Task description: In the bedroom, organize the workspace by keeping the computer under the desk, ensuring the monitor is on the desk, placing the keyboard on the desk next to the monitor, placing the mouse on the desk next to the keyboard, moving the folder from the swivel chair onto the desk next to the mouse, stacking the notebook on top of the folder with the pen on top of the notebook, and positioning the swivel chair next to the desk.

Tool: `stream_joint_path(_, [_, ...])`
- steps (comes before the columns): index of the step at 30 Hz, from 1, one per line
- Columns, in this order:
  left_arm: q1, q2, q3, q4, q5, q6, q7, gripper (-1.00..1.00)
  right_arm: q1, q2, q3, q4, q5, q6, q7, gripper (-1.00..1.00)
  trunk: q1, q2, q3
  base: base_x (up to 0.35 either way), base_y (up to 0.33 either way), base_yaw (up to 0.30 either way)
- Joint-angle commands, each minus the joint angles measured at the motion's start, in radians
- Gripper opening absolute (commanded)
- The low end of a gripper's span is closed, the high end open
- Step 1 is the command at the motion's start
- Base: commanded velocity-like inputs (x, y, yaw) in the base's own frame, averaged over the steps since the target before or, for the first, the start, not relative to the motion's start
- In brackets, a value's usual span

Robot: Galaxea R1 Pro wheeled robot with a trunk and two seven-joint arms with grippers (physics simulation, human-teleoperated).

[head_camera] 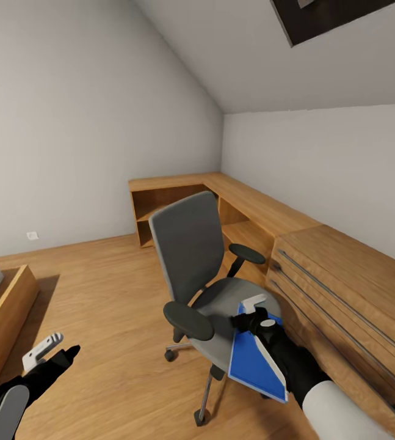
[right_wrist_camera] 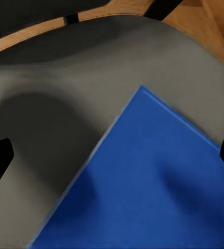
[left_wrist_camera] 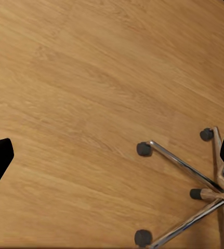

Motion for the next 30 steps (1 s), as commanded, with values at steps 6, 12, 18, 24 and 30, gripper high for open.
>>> stream_joint_path(6, [-0.001,0.000,0.000,0.001,0.011,0.003,0.009,1.00,0.062,-0.028,0.002,-0.161,-0.009,0.073,-0.007,1.00,0.000,0.000,-0.001,0.000,0.000,0.000])
stream_joint_path(12, [-0.001,0.000,0.000,0.001,0.010,0.002,0.008,1.00,0.124,-0.038,-0.102,-0.371,-0.012,0.257,-0.016,1.00,0.000,0.000,-0.001,0.000,0.000,0.000])
stream_joint_path(18, [-0.001,0.000,0.000,0.001,0.008,-0.001,0.007,1.00,0.144,-0.028,-0.257,-0.457,-0.038,0.386,-0.019,1.00,0.000,0.000,-0.001,0.000,0.000,0.000])
stream_joint_path(24, [-0.001,0.000,0.000,0.001,0.007,-0.003,0.007,1.00,0.159,-0.014,-0.302,-0.516,-0.104,0.448,-0.020,1.00,0.000,0.000,-0.001,0.000,0.000,0.000])
stream_joint_path(30, [-0.001,0.000,0.000,0.001,0.006,-0.004,0.007,1.00,0.178,-0.009,-0.317,-0.577,-0.149,0.480,-0.020,1.00,0.000,0.000,-0.001,0.000,0.000,0.000])
